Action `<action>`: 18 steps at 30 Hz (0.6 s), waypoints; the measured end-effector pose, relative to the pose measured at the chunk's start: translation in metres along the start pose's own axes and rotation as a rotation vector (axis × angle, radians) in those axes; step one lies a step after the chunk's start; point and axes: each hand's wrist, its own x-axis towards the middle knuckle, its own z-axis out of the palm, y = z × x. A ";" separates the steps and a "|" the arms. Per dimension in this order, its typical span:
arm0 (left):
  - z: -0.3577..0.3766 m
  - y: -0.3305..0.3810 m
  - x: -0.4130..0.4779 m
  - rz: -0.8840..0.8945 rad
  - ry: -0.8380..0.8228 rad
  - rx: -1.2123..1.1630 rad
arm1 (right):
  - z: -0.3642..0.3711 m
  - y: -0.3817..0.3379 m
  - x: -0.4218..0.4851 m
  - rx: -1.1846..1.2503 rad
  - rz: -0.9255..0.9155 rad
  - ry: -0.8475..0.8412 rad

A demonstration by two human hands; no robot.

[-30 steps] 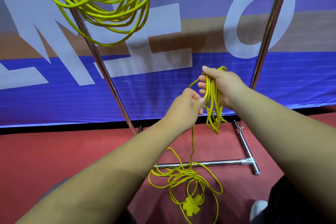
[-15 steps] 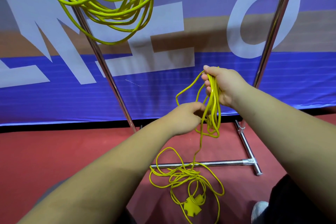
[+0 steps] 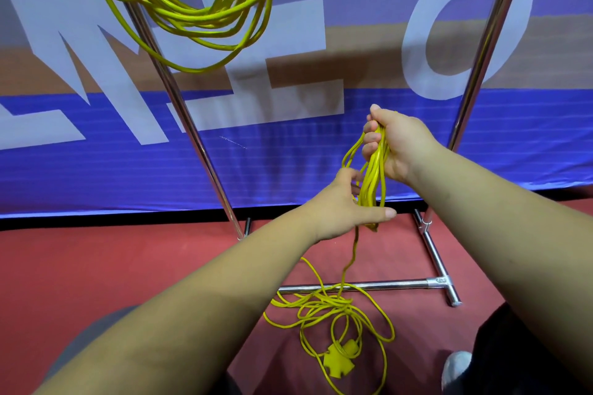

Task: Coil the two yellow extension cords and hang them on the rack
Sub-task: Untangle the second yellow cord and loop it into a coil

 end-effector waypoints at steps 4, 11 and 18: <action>-0.001 -0.004 0.003 0.085 -0.045 0.165 | 0.002 0.004 0.001 0.040 0.046 -0.019; 0.001 -0.003 0.005 0.096 -0.035 0.147 | -0.001 0.002 0.001 -0.103 0.033 -0.045; -0.001 -0.007 0.007 0.031 -0.051 0.004 | -0.002 0.012 0.003 -0.268 0.060 -0.049</action>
